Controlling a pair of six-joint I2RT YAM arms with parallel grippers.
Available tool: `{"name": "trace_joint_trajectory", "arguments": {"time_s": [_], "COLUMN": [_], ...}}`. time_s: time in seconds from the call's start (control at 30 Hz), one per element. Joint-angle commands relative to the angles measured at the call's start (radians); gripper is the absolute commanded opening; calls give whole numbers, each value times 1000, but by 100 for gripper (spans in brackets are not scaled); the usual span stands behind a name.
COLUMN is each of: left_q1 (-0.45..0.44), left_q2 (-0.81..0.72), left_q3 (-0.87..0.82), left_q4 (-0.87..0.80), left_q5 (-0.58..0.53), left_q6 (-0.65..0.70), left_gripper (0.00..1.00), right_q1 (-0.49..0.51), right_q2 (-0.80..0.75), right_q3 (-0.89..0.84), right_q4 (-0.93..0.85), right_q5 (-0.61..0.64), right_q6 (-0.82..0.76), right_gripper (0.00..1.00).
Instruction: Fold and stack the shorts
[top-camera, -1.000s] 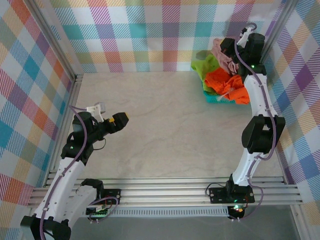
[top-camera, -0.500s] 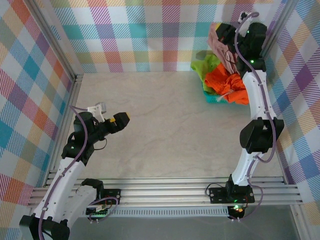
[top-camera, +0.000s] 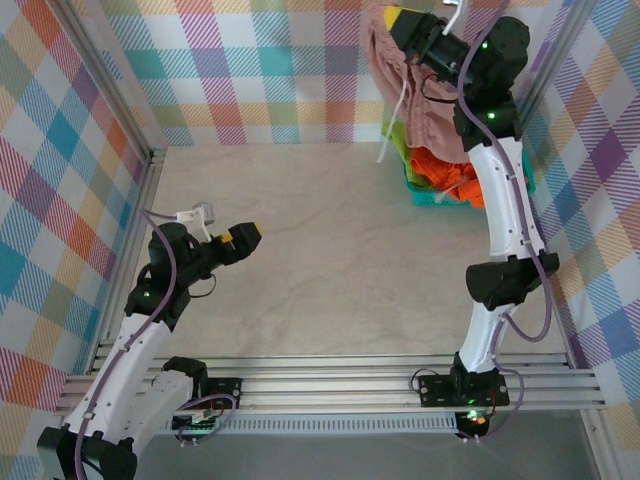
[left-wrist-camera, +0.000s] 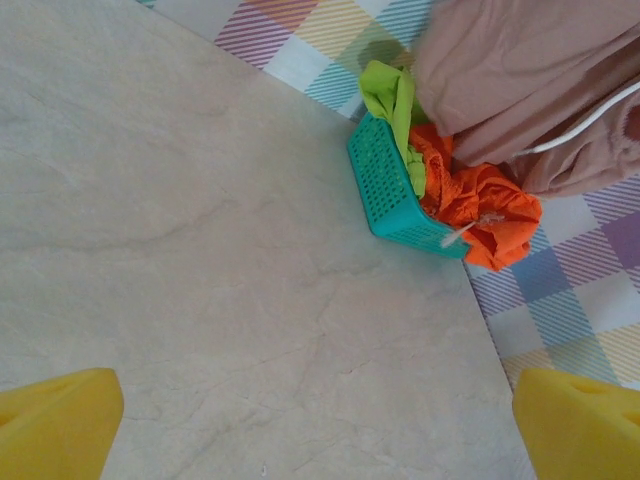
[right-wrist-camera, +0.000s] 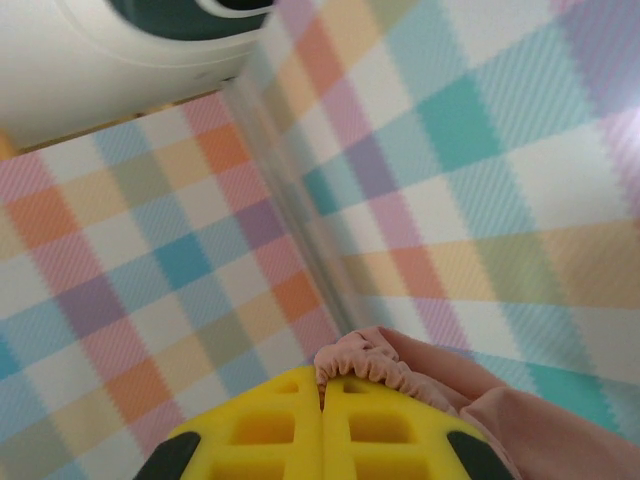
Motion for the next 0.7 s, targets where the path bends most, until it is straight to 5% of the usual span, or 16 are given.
{"name": "trace_joint_trajectory", "arguments": {"time_s": [0.0,0.47,0.67], "left_q1": [-14,-26,-26], "left_q2": [-1,-30,-86], "left_q3": [-12,-8,-18], "left_q4": [47,41,17], "left_q5": [-12,-48,-105], "left_q6": [-17,-27,-28], "left_gripper": [100,100,100], "right_q1": [70,217,213], "right_q2": [-1,67,-47], "right_q3": [89,232,-79], "right_q4": [82,49,-112], "right_q5": [-57,-65,-111], "right_q6": [3,8,-215], "right_gripper": [0,0,0]}}
